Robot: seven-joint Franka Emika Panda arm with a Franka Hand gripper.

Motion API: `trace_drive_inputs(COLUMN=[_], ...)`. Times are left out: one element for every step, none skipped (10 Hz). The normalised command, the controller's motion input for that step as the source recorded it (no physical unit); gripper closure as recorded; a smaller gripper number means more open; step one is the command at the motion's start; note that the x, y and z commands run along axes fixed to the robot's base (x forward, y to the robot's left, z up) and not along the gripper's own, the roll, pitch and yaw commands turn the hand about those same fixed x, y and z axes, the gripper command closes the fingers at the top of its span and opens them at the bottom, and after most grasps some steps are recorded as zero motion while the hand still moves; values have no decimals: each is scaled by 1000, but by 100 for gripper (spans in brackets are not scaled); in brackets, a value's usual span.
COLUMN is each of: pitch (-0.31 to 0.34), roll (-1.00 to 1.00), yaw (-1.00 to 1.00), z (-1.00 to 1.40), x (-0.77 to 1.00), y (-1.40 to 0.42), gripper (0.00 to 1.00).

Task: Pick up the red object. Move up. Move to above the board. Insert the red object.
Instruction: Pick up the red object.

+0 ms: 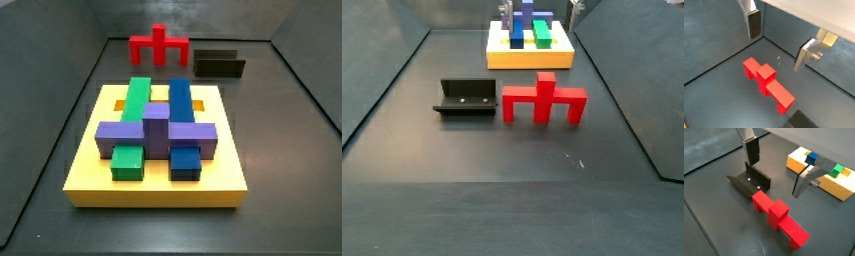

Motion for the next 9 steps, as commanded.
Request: trace_drive_inputs(pitch=[-6, 0, 26, 19, 0, 0, -66, -86, -60], roll=[0, 3, 26, 47, 54, 39, 21, 0, 0], yaw=[0, -11, -294, -557, -511, -351, 0, 71, 97], z=[0, 0, -151, -369, -523, -611, -640, -640, -571], x=[-11, 0, 11, 0, 0, 0, -126, 0, 0], y=[0, 0, 0, 0, 0, 0, 0, -9, 0], gripper=[0, 0, 0, 0, 0, 0, 0, 0, 0])
